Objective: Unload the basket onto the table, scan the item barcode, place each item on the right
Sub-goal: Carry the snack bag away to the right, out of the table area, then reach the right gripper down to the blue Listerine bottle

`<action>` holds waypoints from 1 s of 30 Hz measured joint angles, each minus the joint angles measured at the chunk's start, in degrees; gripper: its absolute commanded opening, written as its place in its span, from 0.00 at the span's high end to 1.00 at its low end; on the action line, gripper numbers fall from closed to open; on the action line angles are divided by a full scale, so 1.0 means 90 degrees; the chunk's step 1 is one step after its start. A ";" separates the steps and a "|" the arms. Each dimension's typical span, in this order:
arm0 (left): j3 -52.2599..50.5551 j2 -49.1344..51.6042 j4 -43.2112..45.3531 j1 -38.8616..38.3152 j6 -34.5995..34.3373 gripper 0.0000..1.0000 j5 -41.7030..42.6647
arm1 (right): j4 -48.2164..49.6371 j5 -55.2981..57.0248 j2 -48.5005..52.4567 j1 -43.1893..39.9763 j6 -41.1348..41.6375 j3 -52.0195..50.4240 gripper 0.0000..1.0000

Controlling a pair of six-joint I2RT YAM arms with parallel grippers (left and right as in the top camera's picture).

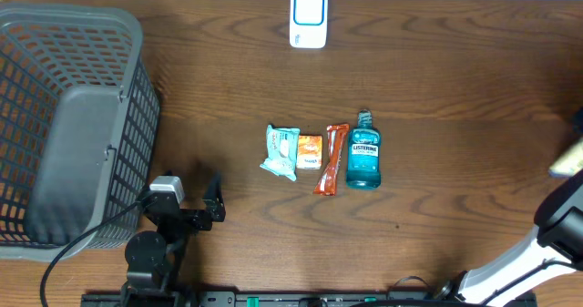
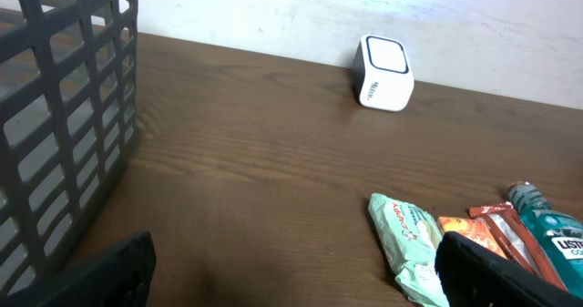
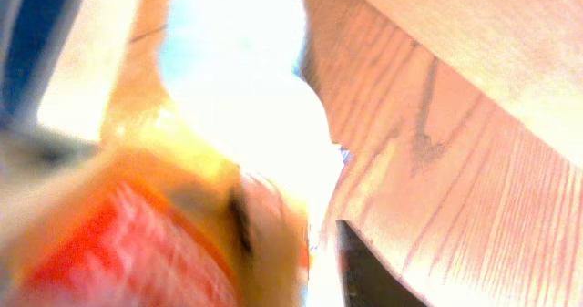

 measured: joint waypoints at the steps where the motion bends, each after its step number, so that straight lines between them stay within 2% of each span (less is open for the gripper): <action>1: 0.0000 0.0000 0.0000 -0.0002 0.0002 0.02 0.0000 | 0.0034 -0.0024 0.0000 -0.0102 0.0124 -0.0002 0.31; 3: 0.0000 0.0000 0.0000 -0.0002 0.0000 0.02 0.0000 | 0.0036 -0.0114 0.0000 -0.0223 0.0172 -0.0002 0.01; 10: 0.0000 0.0000 -0.0002 0.0000 0.0000 0.02 0.0000 | 0.0272 -0.1770 -0.0386 -0.0289 0.0267 -0.0002 0.01; 16: 0.0000 0.0000 0.0000 -0.0002 0.0000 0.02 0.0000 | 0.0432 -0.3827 -0.1746 0.0335 0.0515 0.0017 0.01; 22: 0.0000 0.0000 0.0000 -0.0002 0.0000 0.02 0.0000 | -0.0257 -0.4670 -0.2640 0.1940 0.0719 0.0112 0.01; 30: 0.0000 0.0000 0.0000 0.0000 0.0000 0.02 0.0000 | -0.1904 -0.4772 -0.2227 0.4296 0.0750 0.0087 0.04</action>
